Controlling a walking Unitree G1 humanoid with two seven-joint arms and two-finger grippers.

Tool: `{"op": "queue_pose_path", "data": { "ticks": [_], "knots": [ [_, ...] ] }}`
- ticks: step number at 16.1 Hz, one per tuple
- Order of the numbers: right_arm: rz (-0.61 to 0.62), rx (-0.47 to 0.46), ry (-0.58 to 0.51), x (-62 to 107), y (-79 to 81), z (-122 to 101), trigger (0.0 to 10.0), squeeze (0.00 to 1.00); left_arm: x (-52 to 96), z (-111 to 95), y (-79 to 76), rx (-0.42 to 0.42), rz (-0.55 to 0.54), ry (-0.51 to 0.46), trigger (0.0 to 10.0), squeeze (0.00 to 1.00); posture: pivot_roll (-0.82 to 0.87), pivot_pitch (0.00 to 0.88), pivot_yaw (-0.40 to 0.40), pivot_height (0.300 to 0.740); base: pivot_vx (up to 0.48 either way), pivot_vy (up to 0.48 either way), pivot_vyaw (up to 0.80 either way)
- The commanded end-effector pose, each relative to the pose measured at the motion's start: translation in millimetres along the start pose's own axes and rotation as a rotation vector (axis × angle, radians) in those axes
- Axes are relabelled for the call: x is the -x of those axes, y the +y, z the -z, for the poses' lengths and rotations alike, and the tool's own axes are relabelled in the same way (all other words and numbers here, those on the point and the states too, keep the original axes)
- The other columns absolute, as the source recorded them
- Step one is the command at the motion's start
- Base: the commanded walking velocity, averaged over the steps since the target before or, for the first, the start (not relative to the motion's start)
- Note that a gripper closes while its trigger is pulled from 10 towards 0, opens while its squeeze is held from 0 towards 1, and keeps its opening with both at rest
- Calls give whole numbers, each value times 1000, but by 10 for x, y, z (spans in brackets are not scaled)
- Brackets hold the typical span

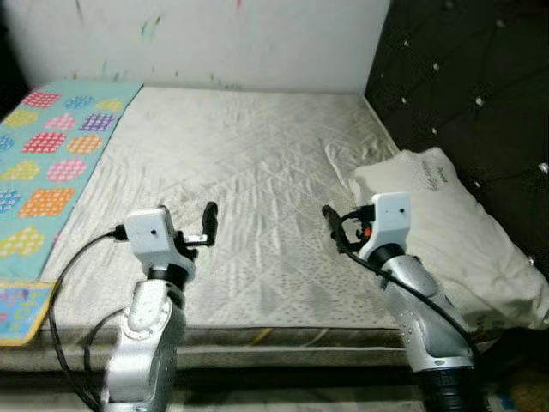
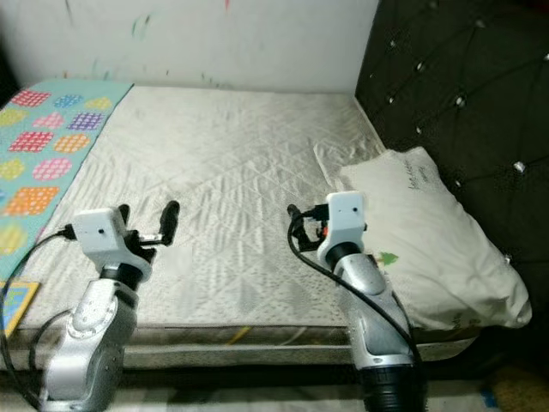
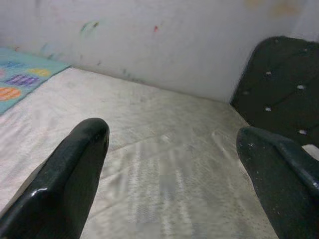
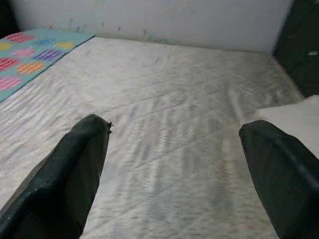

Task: Clean up the room

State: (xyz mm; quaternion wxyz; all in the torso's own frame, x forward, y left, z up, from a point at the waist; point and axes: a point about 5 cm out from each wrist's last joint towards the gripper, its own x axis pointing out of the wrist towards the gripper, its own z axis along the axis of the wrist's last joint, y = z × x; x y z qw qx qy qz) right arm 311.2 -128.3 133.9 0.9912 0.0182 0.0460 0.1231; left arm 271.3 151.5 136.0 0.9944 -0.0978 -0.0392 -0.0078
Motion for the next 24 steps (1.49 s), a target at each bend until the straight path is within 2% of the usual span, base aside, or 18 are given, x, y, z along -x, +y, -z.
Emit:
{"op": "queue_pose_path", "data": {
  "ticks": [1,20,24],
  "knots": [
    [-34,28,-27,-17,49,-70,10000,0,-13,-23,14,-9,-7,-12,10000,0,17,12,-48,740,0,480,0],
    [-55,62,-16,3,59,-30,10000,0,-13,-13,27,-15,-12,-9,10000,0,13,18,-49,740,0,480,0],
    [-56,67,-14,4,58,-21,10000,0,10,-35,10,-4,40,-20,10000,0,11,18,-48,740,0,62,0]
  ]
}}
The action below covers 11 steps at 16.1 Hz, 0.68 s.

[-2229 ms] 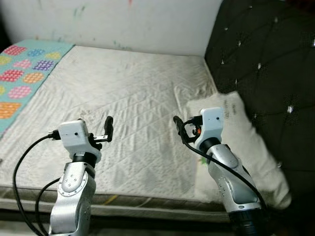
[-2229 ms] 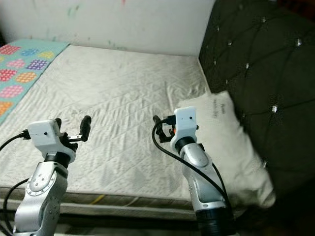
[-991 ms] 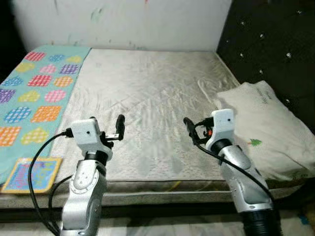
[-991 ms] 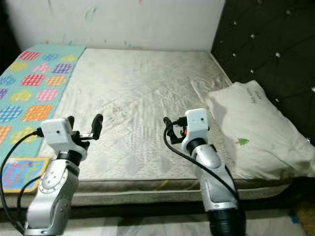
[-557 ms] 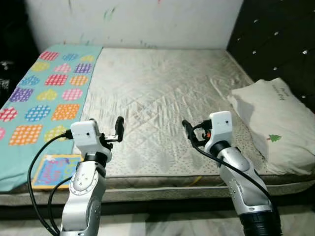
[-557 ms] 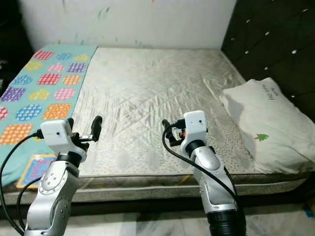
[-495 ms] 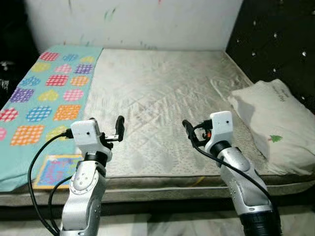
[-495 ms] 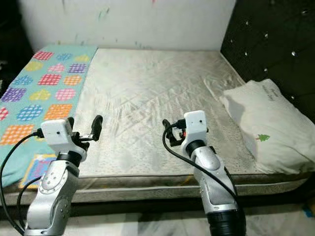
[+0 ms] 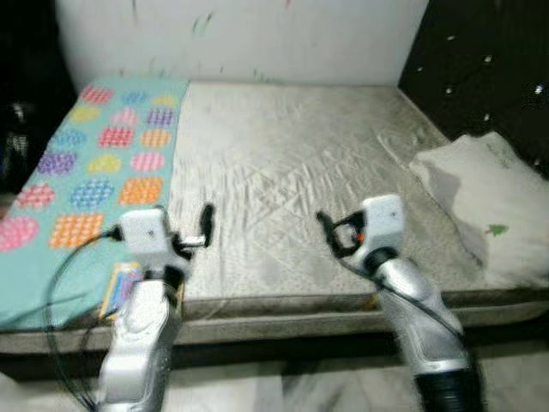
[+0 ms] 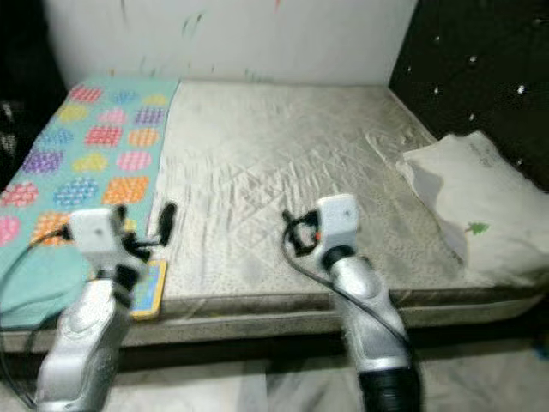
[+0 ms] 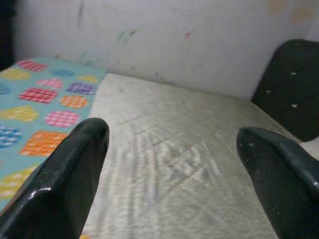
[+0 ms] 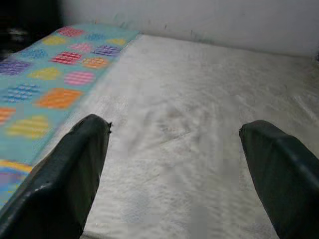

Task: Clean up the room

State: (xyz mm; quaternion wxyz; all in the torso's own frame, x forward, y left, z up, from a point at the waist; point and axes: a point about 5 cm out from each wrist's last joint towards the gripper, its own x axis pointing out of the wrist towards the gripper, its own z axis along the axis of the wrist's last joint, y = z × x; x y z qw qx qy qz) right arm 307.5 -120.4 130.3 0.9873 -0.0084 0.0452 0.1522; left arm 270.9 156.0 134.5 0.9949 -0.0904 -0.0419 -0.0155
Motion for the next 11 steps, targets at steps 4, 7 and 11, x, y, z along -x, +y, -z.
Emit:
{"op": "queue_pose_path", "data": {
  "ticks": [4,7,11],
  "knots": [
    [-1,16,-22,-10,-29,-64,10000,0,10,-51,-53,6,45,-26,10000,0,11,17,-47,740,272,0,0],
    [-1,17,-22,-13,-26,-64,10000,0,11,-53,-52,9,51,-27,10000,0,11,16,-48,740,414,0,0],
    [0,18,-22,-15,-26,-62,10000,0,11,-53,-56,12,59,-27,10000,0,11,16,-47,740,434,0,0]
  ]
}}
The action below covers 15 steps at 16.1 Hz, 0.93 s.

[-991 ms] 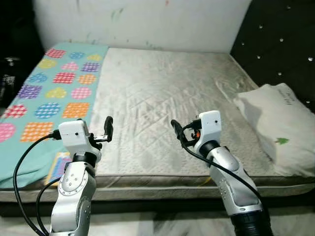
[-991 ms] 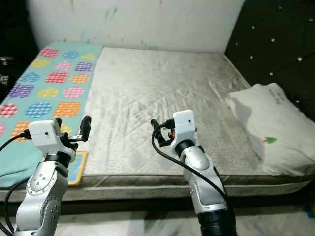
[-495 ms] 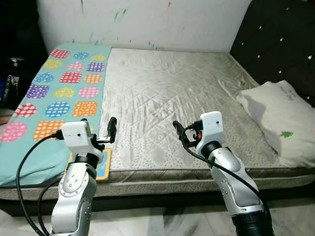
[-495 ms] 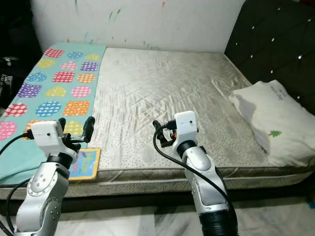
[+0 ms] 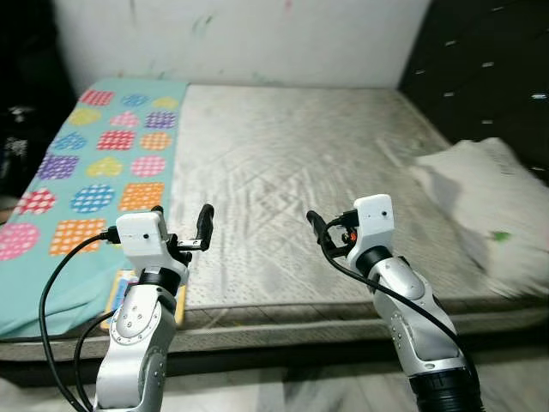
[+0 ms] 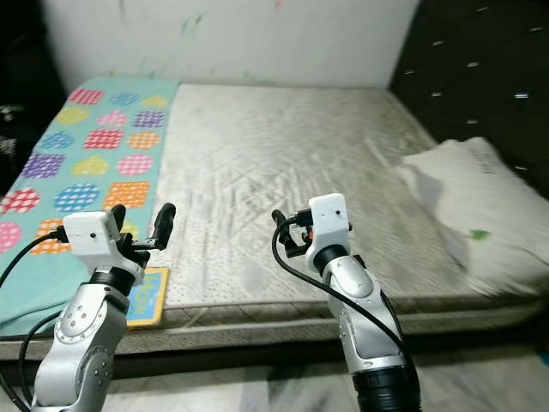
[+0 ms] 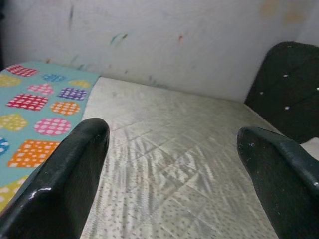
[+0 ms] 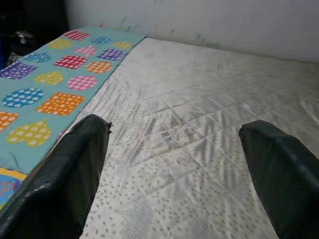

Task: Clean up the room

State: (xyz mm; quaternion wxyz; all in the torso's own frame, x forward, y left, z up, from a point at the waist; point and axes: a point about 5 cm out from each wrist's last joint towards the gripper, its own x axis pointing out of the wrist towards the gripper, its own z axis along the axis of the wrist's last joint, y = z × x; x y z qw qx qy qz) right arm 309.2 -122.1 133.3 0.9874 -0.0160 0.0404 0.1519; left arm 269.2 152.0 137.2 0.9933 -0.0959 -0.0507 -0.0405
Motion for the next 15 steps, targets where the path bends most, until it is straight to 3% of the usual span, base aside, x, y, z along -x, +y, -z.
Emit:
{"op": "queue_pose_path", "data": {
  "ticks": [1,7,15],
  "knots": [
    [-1,2,-15,-6,-5,-32,10000,0,-3,-33,-13,-1,9,-14,10000,0,11,16,-47,740,431,0,0],
    [-2,5,-14,-1,-8,-20,10000,0,-9,-22,-7,3,-6,-8,10000,0,11,17,-46,740,404,0,0],
    [-6,16,-17,7,-16,-2,10000,0,-28,17,-9,19,-59,12,10000,0,12,15,-47,740,0,0,0]
  ]
}}
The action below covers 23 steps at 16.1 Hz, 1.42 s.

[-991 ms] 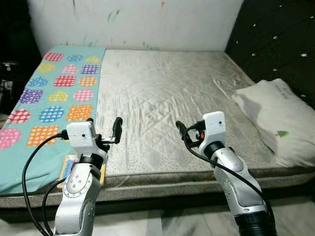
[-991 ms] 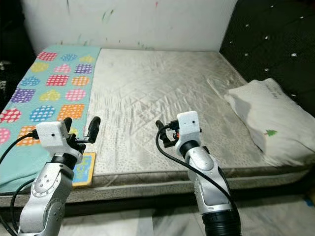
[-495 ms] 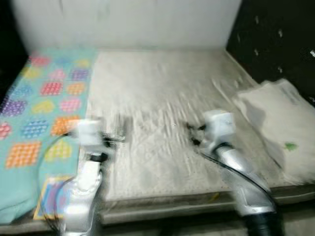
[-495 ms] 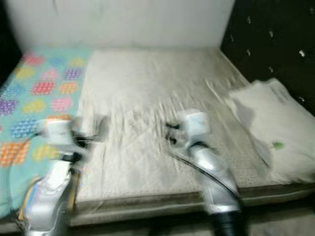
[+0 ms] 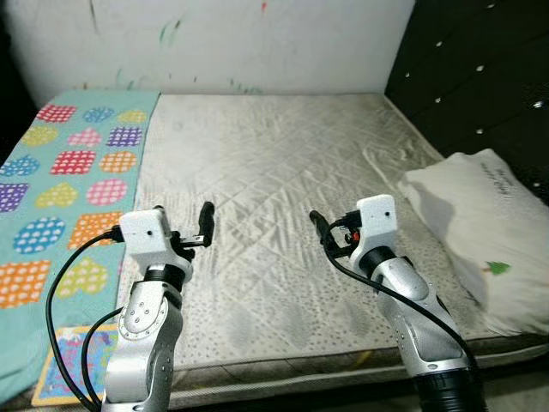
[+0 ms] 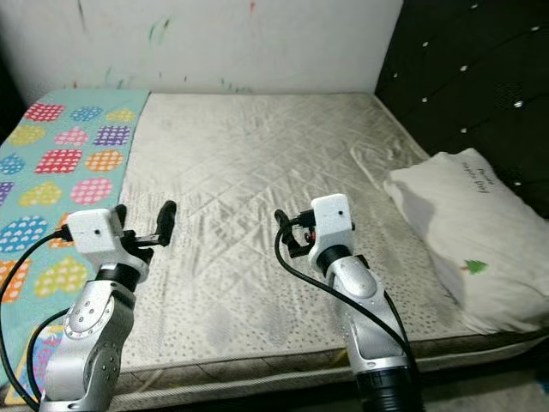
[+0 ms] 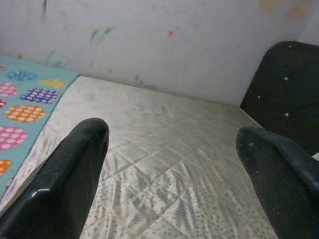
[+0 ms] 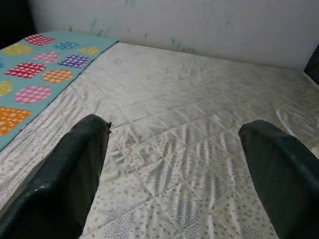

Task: Clean up the room

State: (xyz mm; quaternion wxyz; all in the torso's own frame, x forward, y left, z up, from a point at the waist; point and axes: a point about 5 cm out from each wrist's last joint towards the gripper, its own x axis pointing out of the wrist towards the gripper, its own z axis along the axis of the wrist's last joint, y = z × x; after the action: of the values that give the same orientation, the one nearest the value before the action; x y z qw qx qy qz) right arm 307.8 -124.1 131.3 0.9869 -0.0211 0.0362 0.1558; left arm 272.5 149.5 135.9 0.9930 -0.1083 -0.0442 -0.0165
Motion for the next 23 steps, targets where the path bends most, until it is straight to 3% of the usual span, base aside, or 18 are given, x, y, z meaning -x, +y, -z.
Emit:
{"op": "queue_pose_path", "data": {
  "ticks": [1,23],
  "knots": [
    [-3,10,-14,-15,2,-32,10000,0,5,-5,7,-2,-6,3,10000,0,13,14,-48,740,0,289,0],
    [-13,21,-4,-20,17,-7,10000,0,-2,-7,19,0,-3,3,10000,0,11,15,-50,740,0,478,-28]
  ]
}}
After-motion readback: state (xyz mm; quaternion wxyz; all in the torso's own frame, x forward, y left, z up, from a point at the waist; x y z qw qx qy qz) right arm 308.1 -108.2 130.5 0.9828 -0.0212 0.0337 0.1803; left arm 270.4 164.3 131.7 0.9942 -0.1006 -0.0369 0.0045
